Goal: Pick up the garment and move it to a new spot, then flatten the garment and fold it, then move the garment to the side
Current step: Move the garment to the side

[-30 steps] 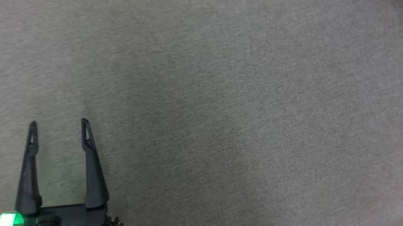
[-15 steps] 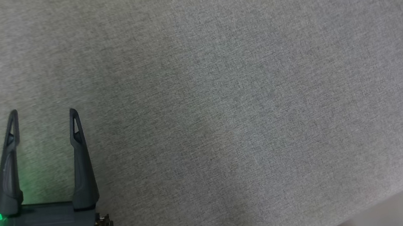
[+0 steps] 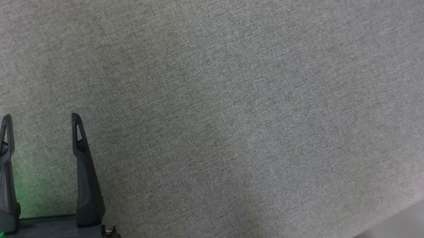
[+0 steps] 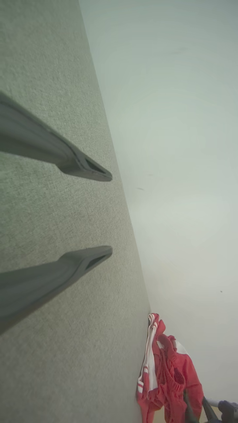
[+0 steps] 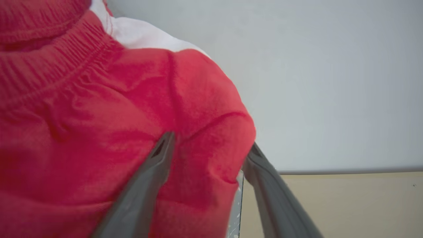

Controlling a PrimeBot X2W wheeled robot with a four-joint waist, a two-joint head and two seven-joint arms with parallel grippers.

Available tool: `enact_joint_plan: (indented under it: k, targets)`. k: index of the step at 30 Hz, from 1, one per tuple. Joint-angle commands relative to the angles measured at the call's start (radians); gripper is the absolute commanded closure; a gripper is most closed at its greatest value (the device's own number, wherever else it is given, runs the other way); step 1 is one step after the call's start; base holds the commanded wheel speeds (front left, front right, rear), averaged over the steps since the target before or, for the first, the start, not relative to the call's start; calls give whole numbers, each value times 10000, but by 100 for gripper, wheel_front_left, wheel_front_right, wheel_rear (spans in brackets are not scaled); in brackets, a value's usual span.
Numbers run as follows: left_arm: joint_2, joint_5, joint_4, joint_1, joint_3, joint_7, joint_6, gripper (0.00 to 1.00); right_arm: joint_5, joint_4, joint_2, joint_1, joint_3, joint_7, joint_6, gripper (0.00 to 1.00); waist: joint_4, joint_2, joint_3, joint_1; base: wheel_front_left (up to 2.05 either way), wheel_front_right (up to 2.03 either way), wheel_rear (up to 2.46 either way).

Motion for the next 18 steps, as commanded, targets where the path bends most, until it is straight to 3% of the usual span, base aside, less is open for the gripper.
enact_joint_plan:
  k: [1,10,18]
  targets:
    - [44,-84,144,-118,-22,-16,50,0,-148,150,177,-74,-14,-33,-19,0,27,-1,9,0,0,0,0]
    - [-114,-385,511,-86,-220,-19,364,0,-1120,1188,295,-664,-464,-239,-19,0,304,-1,-742,0,0,0,0]
    - [-533,-811,1280,449,-158,-23,501,0,-757,1317,921,52,-2330,-683,-19,0,617,-1,-2325,0,0,0,0]
